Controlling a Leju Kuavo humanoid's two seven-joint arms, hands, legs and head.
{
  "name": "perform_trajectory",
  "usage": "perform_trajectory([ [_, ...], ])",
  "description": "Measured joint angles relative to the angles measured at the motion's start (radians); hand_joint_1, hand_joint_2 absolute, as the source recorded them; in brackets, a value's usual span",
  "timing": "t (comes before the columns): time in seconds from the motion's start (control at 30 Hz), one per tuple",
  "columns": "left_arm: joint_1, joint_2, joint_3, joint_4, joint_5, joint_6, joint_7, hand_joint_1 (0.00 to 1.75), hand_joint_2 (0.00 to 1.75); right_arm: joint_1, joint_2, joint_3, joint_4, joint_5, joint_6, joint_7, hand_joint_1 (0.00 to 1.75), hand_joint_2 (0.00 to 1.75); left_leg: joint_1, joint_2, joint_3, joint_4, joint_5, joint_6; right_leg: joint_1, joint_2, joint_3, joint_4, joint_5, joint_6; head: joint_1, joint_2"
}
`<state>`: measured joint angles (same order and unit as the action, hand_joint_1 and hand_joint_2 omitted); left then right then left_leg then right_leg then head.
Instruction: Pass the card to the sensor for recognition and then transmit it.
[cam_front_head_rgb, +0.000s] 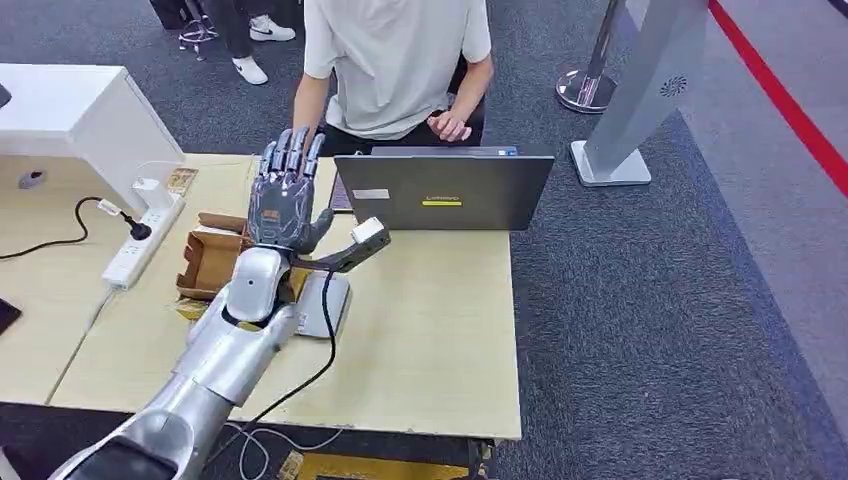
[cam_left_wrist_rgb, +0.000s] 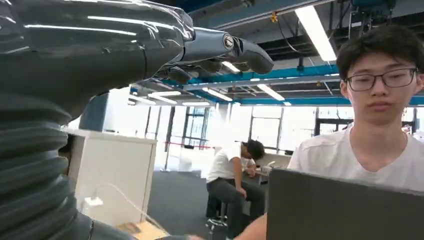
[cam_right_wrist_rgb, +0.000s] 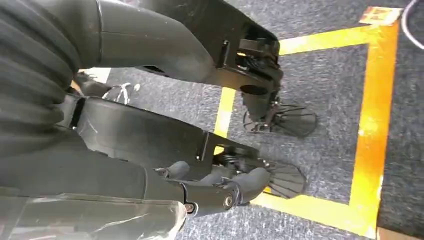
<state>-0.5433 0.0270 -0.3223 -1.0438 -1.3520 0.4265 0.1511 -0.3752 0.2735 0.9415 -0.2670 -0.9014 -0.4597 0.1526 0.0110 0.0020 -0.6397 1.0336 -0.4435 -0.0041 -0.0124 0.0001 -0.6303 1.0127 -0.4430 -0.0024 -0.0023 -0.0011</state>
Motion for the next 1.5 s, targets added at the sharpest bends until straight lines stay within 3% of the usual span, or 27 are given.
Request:
perform_trajectory([
  [0.13,0.195,0.082,-0.033,-0.21,0.031,0.003,-0.015,0.0,1.75,0.008,-0.002,-0.027,0.0,-0.018,-0.015,-0.038,0.0,1.75,0.0,0.002,0.001,0.0,-0.003,-0.001,0.0,0.003,0.0,0.0,-0.002,-0.001,0.001,0.0],
  [0.3,0.459,0.195,-0.038,-0.458,0.037,0.063,-0.045,0.0,1.75,0.019,-0.006,-0.071,0.0,-0.035,-0.03,-0.067,0.0,1.75,0.0,0.003,0.003,0.0,-0.007,-0.002,0.0,0.004,0.0,0.0,-0.007,-0.001,0.0,0.0],
  [0.47,0.617,0.281,-0.011,-0.572,0.056,0.043,-0.037,0.0,1.75,0.026,-0.009,-0.099,0.0,-0.033,-0.013,-0.072,0.0,1.75,0.001,0.002,0.003,0.0,-0.007,-0.002,0.0,0.002,0.0,0.0,-0.009,-0.001,0.0,0.0],
  [0.7,0.662,0.317,0.023,-0.597,0.052,0.019,-0.034,0.0,1.75,0.03,-0.009,-0.115,0.0,-0.03,-0.004,-0.073,0.0,1.75,0.001,0.001,0.004,0.0,-0.008,-0.003,0.0,0.001,0.003,0.0,-0.009,-0.001,0.0,0.0],
  [0.8,0.663,0.319,0.043,-0.59,0.015,0.017,-0.002,0.0,1.75,0.03,-0.01,-0.122,0.0,-0.027,0.019,-0.074,0.0,1.75,0.001,0.001,0.004,0.0,-0.008,-0.003,0.0,0.001,0.003,0.0,-0.009,-0.001,0.0,0.0],
  [1.17,0.587,0.307,0.167,-0.39,-0.016,0.047,-0.013,0.0,1.75,0.029,-0.01,-0.129,0.0,0.01,0.03,-0.054,0.0,1.75,0.001,0.0,0.005,0.0,-0.008,-0.003,0.0,0.001,0.004,0.0,-0.009,-0.001,0.0,0.0],
  [1.5,0.549,0.289,0.205,-0.286,-0.022,0.045,-0.028,0.0,1.75,0.03,-0.01,-0.13,0.0,0.025,0.038,-0.057,0.0,1.75,0.001,0.0,0.005,0.0,-0.008,-0.003,0.0,0.001,0.004,0.0,-0.009,-0.001,0.0,0.0],
])
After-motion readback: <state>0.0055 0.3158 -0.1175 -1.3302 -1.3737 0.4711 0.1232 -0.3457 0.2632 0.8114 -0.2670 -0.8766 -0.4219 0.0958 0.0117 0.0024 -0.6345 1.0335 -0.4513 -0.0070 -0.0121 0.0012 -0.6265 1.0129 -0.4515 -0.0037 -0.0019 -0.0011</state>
